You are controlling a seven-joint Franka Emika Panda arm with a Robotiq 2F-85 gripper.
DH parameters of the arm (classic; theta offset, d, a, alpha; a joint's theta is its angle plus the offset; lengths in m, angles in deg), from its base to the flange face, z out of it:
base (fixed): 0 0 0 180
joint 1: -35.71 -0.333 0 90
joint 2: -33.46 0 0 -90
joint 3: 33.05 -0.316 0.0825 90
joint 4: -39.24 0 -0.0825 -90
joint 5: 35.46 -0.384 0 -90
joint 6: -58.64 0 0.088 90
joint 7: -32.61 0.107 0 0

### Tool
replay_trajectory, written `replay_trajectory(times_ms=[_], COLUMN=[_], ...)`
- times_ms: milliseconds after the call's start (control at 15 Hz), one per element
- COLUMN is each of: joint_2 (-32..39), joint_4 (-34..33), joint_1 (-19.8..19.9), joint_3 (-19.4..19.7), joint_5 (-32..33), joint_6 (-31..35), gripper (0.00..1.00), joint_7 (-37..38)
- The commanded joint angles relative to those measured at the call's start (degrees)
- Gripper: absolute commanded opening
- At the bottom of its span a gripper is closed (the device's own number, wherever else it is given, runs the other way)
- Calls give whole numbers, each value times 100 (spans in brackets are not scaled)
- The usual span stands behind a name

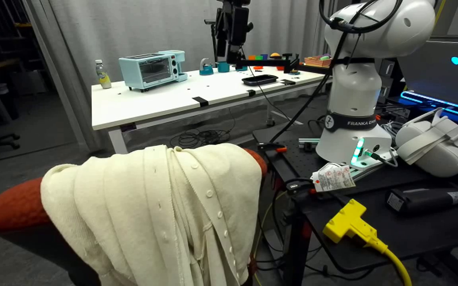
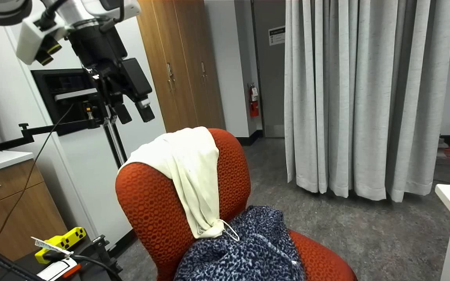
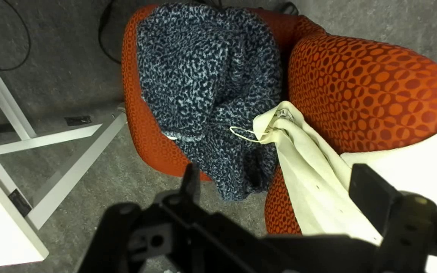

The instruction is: Move the white jersey from the back of the chair to the seat of the chair

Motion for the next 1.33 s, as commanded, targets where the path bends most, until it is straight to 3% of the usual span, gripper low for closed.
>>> replay_trajectory(times_ms=[0, 867, 1267], joint_2=[0, 0, 152], joint_4=[-14, -14, -293], joint_1=[-10, -10, -68], joint_3=[6, 6, 52], joint_5=[5, 5, 19], joint_6=[-21, -21, -690], gripper=[100, 100, 100], joint_7=[7, 7, -185])
